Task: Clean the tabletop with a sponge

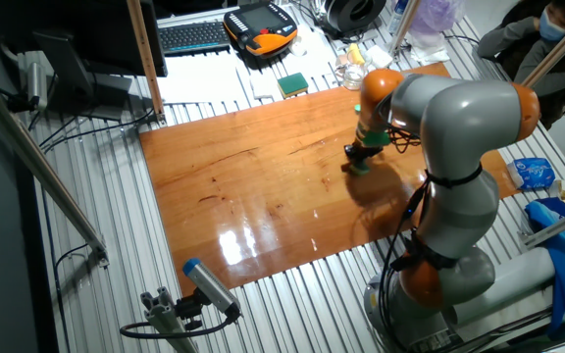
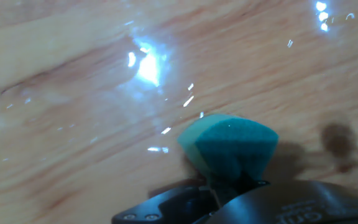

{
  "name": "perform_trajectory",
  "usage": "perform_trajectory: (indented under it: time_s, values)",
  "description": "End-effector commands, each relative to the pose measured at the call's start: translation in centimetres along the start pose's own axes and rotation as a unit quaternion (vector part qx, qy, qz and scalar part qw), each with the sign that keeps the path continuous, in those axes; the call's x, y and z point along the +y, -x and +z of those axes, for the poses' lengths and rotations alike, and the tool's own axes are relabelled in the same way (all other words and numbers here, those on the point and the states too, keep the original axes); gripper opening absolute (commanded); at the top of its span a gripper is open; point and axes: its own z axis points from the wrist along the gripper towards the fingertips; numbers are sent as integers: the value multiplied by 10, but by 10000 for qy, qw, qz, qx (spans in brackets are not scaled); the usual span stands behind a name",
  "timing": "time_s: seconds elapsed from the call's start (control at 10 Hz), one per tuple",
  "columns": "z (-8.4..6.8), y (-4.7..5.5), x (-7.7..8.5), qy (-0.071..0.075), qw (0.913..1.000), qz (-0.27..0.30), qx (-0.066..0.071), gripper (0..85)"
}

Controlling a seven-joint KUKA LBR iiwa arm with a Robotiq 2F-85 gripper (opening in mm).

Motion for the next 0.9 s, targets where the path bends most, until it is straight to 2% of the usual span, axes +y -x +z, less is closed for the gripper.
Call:
perform_trajectory:
  time_s: [0.0, 0.1, 0.4, 0.8]
  values:
    - [-4, 9, -4, 12, 10000, -37, 52, 170]
    - [-8, 17, -9, 56, 9999, -62, 108, 170]
    - [-7, 40, -15, 116, 9998, -109, 81, 170]
    - [-8, 60, -5, 124, 9999, -1, 44, 170]
